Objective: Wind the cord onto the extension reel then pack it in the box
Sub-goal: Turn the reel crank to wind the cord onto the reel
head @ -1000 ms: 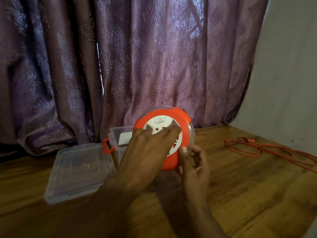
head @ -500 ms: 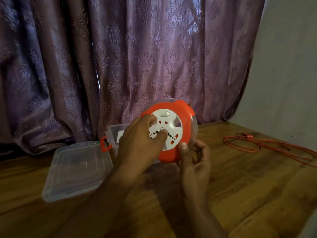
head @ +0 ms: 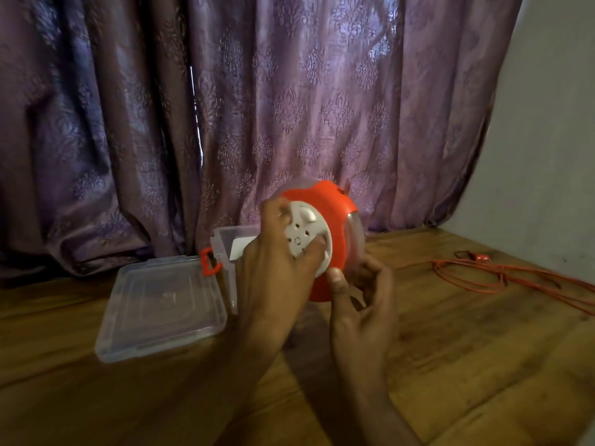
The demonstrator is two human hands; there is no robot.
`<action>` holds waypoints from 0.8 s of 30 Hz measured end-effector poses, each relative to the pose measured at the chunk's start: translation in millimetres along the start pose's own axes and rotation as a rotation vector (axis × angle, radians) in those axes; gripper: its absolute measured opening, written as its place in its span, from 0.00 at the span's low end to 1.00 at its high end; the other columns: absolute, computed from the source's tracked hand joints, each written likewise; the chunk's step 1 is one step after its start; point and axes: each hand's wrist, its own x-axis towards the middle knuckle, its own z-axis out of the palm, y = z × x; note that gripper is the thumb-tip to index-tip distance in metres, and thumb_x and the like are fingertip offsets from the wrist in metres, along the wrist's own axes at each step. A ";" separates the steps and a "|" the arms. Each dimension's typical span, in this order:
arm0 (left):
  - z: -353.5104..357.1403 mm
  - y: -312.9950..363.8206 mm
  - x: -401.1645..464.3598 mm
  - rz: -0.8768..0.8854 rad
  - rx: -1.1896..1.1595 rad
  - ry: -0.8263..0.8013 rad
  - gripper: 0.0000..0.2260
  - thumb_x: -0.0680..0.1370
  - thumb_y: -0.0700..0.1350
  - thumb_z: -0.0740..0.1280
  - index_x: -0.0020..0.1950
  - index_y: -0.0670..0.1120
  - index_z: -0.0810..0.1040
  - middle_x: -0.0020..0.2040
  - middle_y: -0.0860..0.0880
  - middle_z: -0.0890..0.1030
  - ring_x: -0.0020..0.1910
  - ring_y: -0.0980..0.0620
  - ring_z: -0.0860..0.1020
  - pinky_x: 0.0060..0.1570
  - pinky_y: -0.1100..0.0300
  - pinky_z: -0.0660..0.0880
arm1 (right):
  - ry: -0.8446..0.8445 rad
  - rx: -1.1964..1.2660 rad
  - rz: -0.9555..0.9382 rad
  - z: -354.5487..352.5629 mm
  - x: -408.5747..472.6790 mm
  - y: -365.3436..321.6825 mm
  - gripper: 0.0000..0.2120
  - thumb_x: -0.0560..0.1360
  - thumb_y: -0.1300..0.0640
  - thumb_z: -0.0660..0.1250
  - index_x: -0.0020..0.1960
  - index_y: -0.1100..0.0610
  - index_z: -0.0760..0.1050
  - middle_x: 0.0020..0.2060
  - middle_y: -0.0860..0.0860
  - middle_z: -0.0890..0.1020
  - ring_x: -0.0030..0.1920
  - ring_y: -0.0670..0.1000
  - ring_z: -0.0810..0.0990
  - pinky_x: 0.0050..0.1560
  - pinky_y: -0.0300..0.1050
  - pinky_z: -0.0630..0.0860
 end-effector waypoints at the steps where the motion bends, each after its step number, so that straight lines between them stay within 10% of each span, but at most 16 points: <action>1: -1.3 1.5 -0.8 0.149 0.115 0.006 0.22 0.72 0.54 0.70 0.61 0.57 0.65 0.53 0.56 0.82 0.44 0.49 0.82 0.42 0.56 0.74 | 0.009 0.003 0.014 -0.7 1.6 1.8 0.10 0.74 0.51 0.71 0.54 0.43 0.75 0.49 0.38 0.83 0.50 0.40 0.82 0.47 0.31 0.77; 4: -2.2 3.1 -2.7 0.537 0.402 0.014 0.25 0.70 0.43 0.73 0.65 0.49 0.70 0.46 0.51 0.84 0.39 0.46 0.82 0.40 0.56 0.74 | 0.042 0.030 0.062 -2.5 6.6 6.4 0.16 0.72 0.44 0.69 0.57 0.49 0.76 0.49 0.46 0.84 0.48 0.44 0.83 0.49 0.38 0.79; 9: -3.3 -5.8 2.1 0.714 0.473 -0.131 0.28 0.68 0.33 0.71 0.67 0.46 0.73 0.65 0.49 0.79 0.57 0.34 0.78 0.54 0.47 0.74 | 0.055 0.087 0.190 -3.7 10.1 10.9 0.19 0.71 0.43 0.70 0.57 0.53 0.76 0.47 0.47 0.85 0.48 0.43 0.84 0.53 0.51 0.83; 13: -5.3 -12.1 7.5 0.676 0.359 -0.268 0.29 0.72 0.36 0.68 0.71 0.50 0.68 0.72 0.52 0.71 0.66 0.44 0.73 0.61 0.47 0.71 | 0.072 0.111 0.257 -5.9 12.7 11.8 0.11 0.76 0.51 0.72 0.57 0.51 0.76 0.48 0.43 0.86 0.50 0.48 0.86 0.51 0.64 0.83; 17: -4.2 -4.5 7.6 0.385 0.111 -0.074 0.21 0.74 0.46 0.67 0.67 0.52 0.70 0.65 0.54 0.72 0.59 0.53 0.75 0.55 0.50 0.75 | 0.136 0.142 0.304 -9.5 16.9 12.4 0.09 0.77 0.54 0.70 0.56 0.52 0.77 0.51 0.52 0.85 0.53 0.55 0.85 0.54 0.70 0.81; 24: -4.0 -2.1 1.0 0.331 0.364 -0.201 0.27 0.75 0.56 0.65 0.72 0.62 0.60 0.65 0.53 0.72 0.55 0.48 0.78 0.46 0.53 0.75 | 0.100 0.070 0.235 -4.5 12.5 10.2 0.15 0.75 0.47 0.72 0.58 0.52 0.76 0.48 0.45 0.85 0.49 0.45 0.85 0.54 0.58 0.83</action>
